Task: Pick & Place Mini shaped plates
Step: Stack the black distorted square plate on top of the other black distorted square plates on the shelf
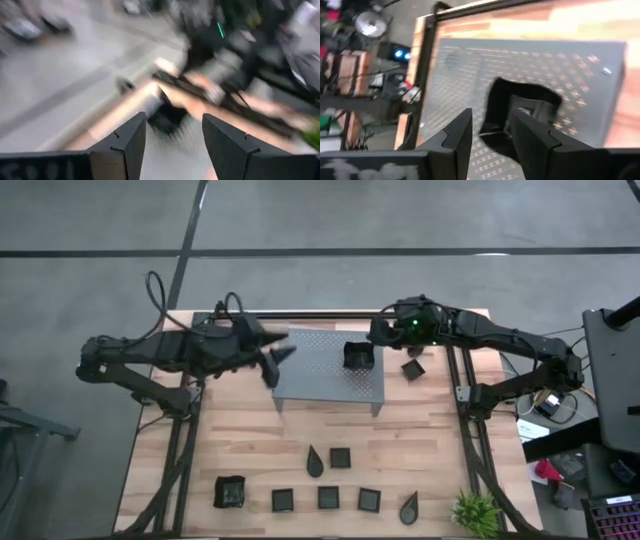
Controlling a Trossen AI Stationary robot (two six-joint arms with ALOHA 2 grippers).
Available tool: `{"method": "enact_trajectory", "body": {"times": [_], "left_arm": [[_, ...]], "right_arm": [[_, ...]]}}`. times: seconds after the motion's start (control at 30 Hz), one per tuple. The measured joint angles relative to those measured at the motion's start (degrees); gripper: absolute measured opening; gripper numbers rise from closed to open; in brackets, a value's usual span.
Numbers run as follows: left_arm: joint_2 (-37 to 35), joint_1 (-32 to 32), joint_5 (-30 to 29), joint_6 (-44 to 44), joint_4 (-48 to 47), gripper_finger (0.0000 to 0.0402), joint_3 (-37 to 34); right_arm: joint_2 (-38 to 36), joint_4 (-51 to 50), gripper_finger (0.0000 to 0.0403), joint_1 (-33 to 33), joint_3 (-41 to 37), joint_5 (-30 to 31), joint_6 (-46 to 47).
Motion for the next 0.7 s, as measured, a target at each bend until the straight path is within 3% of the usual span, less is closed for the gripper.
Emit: {"method": "enact_trajectory", "body": {"times": [0.33, 0.4, 0.57, 0.7], "left_arm": [[1.2, -2.0, 35.8, -4.6, -23.6, 0.0188, -0.6], [1.2, -3.8, 38.7, -3.4, -25.8, 0.0188, -2.1], [1.2, -8.0, 39.7, -3.0, -28.8, 0.0188, -8.5], [1.2, -11.6, 44.1, -6.3, -28.8, 0.0188, -15.7]], "right_arm": [[0.0, 0.1, 0.0114, 2.8, 10.5, 0.0, -17.4], [0.0, 0.0, 0.0111, 3.5, 12.0, 0.0, -19.6], [0.0, 0.2, 0.0105, 4.7, 14.1, 0.1, -22.5], [0.1, 0.1, 0.0100, 5.5, 14.5, 0.0, -23.7]]}}
